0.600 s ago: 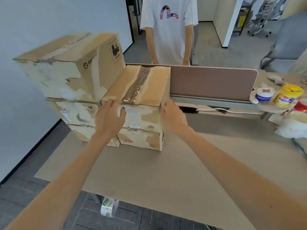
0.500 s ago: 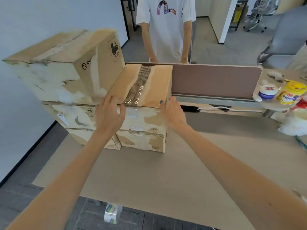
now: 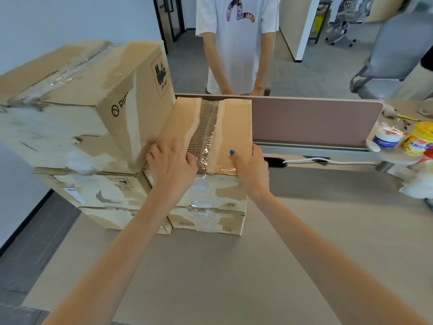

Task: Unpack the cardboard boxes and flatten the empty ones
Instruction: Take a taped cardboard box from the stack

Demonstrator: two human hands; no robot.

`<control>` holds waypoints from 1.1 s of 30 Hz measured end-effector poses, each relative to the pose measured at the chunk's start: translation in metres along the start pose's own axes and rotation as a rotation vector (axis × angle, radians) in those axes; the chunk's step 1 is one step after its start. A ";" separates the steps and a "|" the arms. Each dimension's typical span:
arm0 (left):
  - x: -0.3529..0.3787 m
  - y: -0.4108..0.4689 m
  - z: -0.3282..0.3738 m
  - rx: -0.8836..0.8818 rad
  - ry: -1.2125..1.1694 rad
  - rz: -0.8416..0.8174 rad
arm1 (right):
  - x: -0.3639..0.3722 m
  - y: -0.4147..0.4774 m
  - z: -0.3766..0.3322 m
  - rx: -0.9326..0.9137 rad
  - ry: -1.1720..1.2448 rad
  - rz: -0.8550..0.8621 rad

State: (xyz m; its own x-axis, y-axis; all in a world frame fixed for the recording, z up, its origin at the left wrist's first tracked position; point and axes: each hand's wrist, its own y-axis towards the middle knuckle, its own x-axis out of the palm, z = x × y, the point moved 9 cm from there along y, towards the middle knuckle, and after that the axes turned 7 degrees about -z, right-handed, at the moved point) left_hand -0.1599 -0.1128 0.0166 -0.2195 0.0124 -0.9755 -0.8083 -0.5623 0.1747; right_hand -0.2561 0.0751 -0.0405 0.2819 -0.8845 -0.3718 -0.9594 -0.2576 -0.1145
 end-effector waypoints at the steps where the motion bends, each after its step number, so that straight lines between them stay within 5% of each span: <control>1: -0.002 0.001 -0.001 -0.002 -0.005 -0.005 | -0.001 0.002 0.000 -0.012 -0.011 -0.003; 9: 0.005 -0.001 -0.017 -0.097 -0.262 -0.238 | -0.029 0.018 -0.005 -0.088 -0.014 -0.061; 19: 0.035 0.001 -0.043 -0.353 -1.136 -0.326 | -0.011 0.011 0.008 0.089 0.473 -0.383; 33: 0.008 -0.019 -0.019 -0.279 -1.144 -0.229 | -0.051 -0.024 0.012 -0.031 0.578 -0.420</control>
State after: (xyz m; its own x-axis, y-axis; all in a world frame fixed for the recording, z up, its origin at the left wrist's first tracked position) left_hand -0.1363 -0.1179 0.0033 -0.5586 0.7838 -0.2713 -0.7767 -0.6091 -0.1604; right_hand -0.2473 0.1308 -0.0301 0.5879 -0.7703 0.2468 -0.7724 -0.6253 -0.1117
